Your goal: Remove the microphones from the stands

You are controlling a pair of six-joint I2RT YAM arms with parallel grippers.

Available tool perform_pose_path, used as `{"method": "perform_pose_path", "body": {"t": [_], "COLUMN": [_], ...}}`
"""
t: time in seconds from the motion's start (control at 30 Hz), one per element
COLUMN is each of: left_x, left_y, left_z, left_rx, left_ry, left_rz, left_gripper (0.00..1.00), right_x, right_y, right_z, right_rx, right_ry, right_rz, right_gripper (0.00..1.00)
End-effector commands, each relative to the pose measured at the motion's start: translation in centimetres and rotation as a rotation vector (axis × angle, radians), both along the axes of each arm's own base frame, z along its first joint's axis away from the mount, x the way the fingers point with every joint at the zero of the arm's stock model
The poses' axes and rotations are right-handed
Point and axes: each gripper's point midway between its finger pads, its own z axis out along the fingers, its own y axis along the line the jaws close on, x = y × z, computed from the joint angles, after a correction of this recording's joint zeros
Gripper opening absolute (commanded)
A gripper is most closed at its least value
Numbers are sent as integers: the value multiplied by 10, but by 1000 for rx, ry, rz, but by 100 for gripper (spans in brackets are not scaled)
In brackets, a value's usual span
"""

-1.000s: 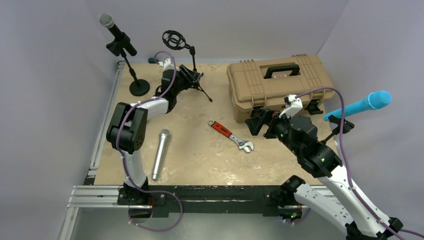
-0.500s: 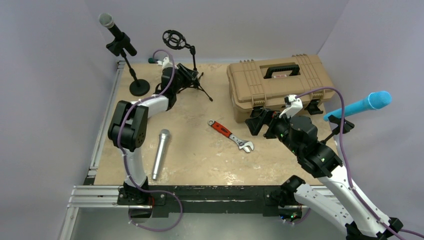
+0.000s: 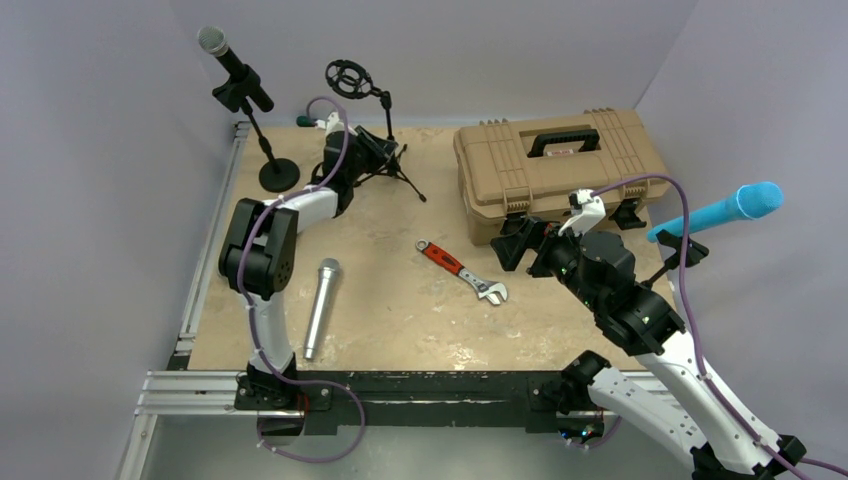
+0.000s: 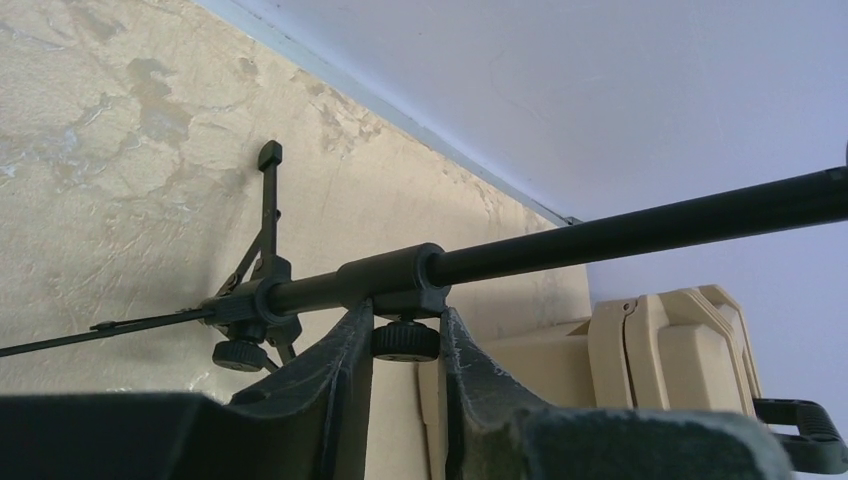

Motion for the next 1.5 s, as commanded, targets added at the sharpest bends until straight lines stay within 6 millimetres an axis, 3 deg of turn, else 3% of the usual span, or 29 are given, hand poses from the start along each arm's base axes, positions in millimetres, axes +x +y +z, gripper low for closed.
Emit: {"method": "perform_pose_path", "body": {"t": [0.0,0.07,0.37,0.77,1.03,1.13,1.37,1.47], "left_x": [8,6,7,17,7,-2,-22,-29], "left_y": [-4,-5,0,8,-8,-15,-8,-6], "left_z": [16,12,11,10,-3,-15,-31,-33], "left_rx": [-50,-104,-598,-1025,-891,-761,-434,-299], "left_ry": [-28,12,175,262,258,258,266,301], "left_rz": [-21,-29,1,58,7,-33,-49,-75], "left_gripper": [9,0,0,0,0,0,0,8], "right_x": [2,1,2,2,5,4,2,2], "right_y": [-1,-1,0,1,3,3,1,0], "right_z": [10,10,9,11,10,10,7,8], "right_rx": [19,19,18,14,11,12,12,13], "right_ry": [-29,-29,-26,-30,-24,-25,-21,-24], "right_rz": [-12,-12,-8,-6,-3,-1,-5,-6], "right_gripper": [99,99,99,99,99,99,99,99]}}
